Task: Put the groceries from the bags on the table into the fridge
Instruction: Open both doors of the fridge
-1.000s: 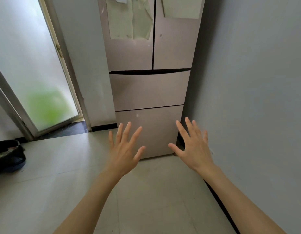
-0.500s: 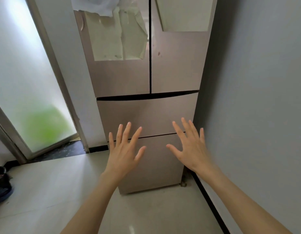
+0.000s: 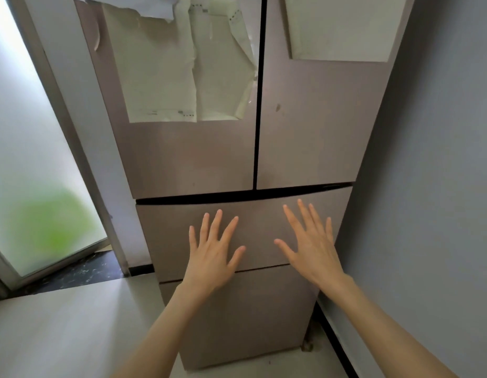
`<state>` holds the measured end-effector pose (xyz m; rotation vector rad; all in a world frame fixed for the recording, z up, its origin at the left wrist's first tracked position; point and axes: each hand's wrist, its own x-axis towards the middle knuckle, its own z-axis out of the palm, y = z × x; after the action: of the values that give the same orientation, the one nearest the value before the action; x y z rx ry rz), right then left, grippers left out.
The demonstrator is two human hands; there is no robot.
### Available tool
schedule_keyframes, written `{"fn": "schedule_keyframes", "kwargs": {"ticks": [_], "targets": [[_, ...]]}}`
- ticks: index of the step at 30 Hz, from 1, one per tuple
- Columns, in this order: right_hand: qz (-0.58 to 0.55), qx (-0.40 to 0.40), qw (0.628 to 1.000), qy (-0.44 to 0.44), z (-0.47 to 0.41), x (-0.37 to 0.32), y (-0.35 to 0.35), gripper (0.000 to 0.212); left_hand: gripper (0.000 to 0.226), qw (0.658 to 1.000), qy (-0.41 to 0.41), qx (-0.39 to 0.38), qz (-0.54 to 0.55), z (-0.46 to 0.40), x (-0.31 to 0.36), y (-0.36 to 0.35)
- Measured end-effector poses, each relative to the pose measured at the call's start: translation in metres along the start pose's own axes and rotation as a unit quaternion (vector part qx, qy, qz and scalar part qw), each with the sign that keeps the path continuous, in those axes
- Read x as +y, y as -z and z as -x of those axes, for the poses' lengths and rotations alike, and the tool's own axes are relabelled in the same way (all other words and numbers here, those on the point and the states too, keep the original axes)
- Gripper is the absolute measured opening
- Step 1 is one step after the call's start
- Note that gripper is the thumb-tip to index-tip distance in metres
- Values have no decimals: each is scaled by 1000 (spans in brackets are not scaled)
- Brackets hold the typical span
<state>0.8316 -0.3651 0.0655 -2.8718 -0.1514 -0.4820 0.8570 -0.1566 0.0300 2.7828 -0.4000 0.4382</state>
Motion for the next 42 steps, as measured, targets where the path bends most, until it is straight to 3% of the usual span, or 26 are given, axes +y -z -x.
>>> {"fn": "schedule_keyframes", "kwargs": {"ticks": [3, 6, 8, 10, 17, 20, 28, 42], "targets": [[1, 15, 1000, 3, -42, 3, -7, 69, 64, 985, 49, -13, 164, -39, -3, -4], [5, 9, 1000, 8, -82, 8, -17, 66, 66, 916, 134, -20, 379, -68, 1, -8], [7, 12, 1000, 10, -109, 11, -22, 65, 67, 845, 220, -19, 487, -87, 1, -10], [0, 38, 999, 9, -133, 15, -26, 67, 69, 752, 288, -24, 592, -105, 0, -13], [22, 146, 989, 14, -182, 38, -63, 87, 75, 478, 362, 16, 800, -155, 12, -14], [42, 176, 983, 27, -189, 48, -80, 89, 77, 389, 365, 47, 845, -171, 13, -24], [64, 220, 972, 50, -196, 56, -91, 76, 56, 329, 343, 163, 865, -181, 22, -40], [54, 219, 974, 25, -193, 46, -81, 84, 61, 349, 377, 166, 842, -178, 28, -30]]}}
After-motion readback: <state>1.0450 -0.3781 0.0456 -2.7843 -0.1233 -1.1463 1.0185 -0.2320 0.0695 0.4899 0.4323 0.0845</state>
